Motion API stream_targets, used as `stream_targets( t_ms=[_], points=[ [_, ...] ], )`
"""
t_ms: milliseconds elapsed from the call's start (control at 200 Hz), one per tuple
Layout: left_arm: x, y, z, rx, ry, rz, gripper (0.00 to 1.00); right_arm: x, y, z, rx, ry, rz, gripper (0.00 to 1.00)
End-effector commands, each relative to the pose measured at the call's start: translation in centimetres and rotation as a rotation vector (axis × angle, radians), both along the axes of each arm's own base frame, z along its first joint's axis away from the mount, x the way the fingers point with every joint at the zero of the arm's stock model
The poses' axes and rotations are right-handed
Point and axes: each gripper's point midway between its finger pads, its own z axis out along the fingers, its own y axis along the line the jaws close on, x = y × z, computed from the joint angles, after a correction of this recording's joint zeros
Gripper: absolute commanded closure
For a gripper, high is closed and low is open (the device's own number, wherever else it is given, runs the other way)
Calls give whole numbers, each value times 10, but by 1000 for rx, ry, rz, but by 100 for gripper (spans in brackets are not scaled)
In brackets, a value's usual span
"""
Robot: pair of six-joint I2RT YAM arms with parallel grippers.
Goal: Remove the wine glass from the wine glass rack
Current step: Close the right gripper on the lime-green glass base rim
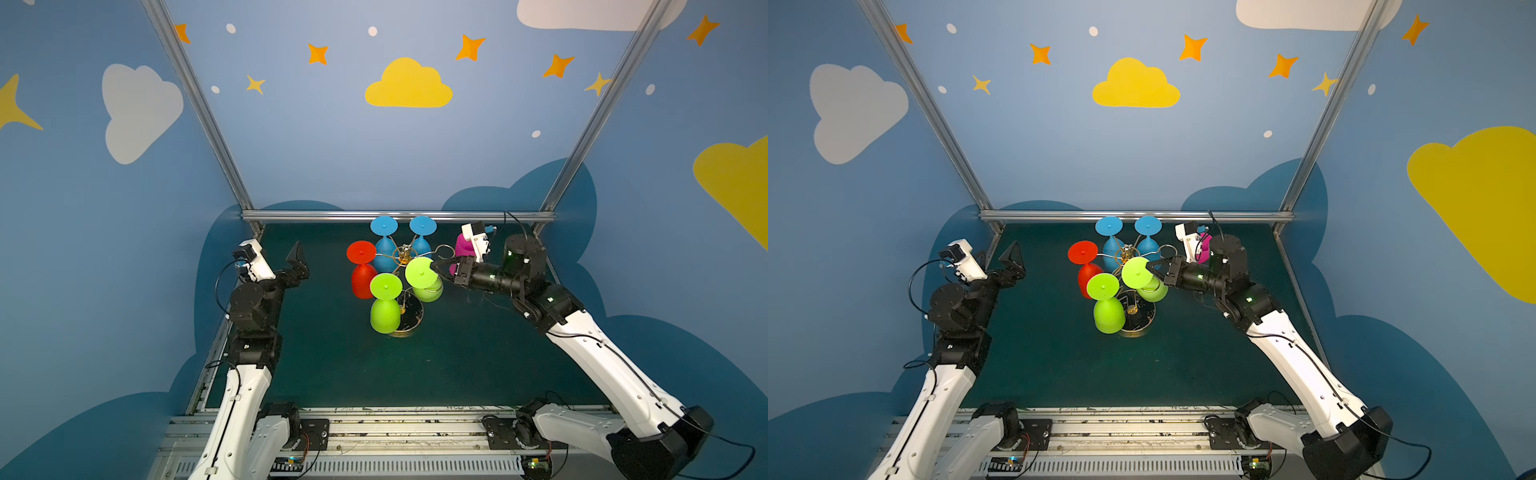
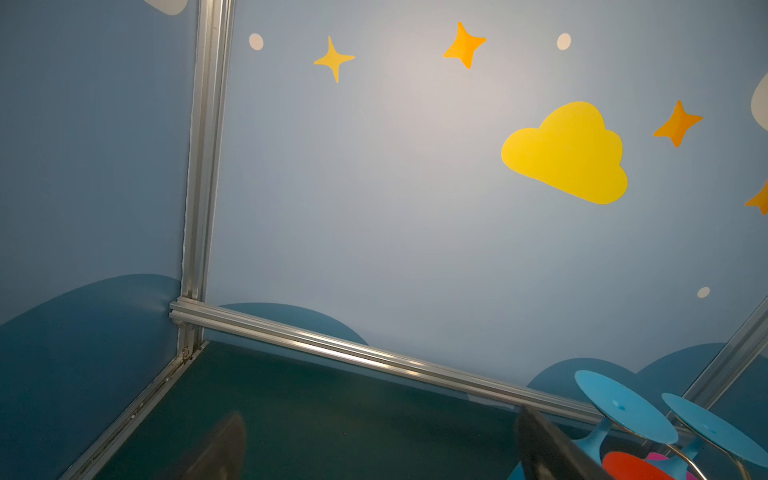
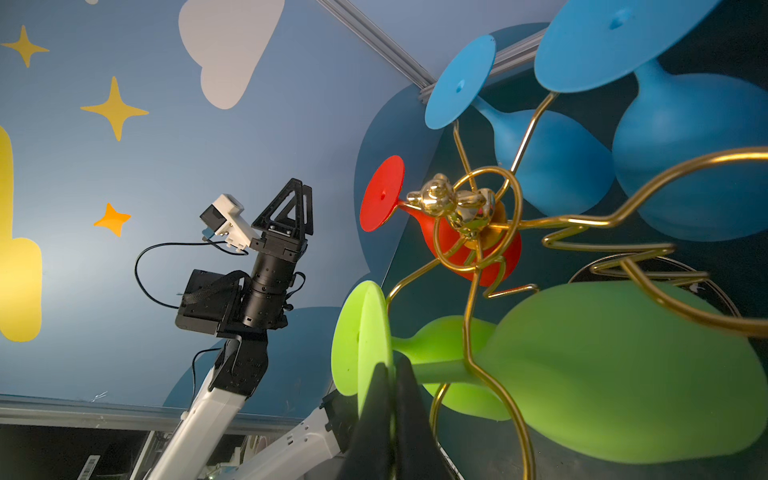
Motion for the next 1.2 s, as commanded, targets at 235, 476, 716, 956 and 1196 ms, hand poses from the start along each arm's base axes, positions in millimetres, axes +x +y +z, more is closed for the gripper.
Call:
stream_targets(
  t_ms=[235, 476, 716, 956, 1196],
  points=[
    [-4, 1, 5, 2, -19, 0, 0, 3, 6, 17, 40, -53, 11, 100],
    [-3, 0, 4, 2, -18, 0, 0, 2, 11, 13, 32, -43, 28, 100],
    [-4, 0, 5, 3, -20, -1, 0, -8, 16, 6, 11, -31, 60, 100],
    [-4, 0, 4, 2, -19, 0, 0, -18, 15, -8, -31, -10, 73, 100],
    [-3, 1, 4, 1, -18, 0, 0, -28, 9, -19, -69, 4, 83, 100]
  ],
)
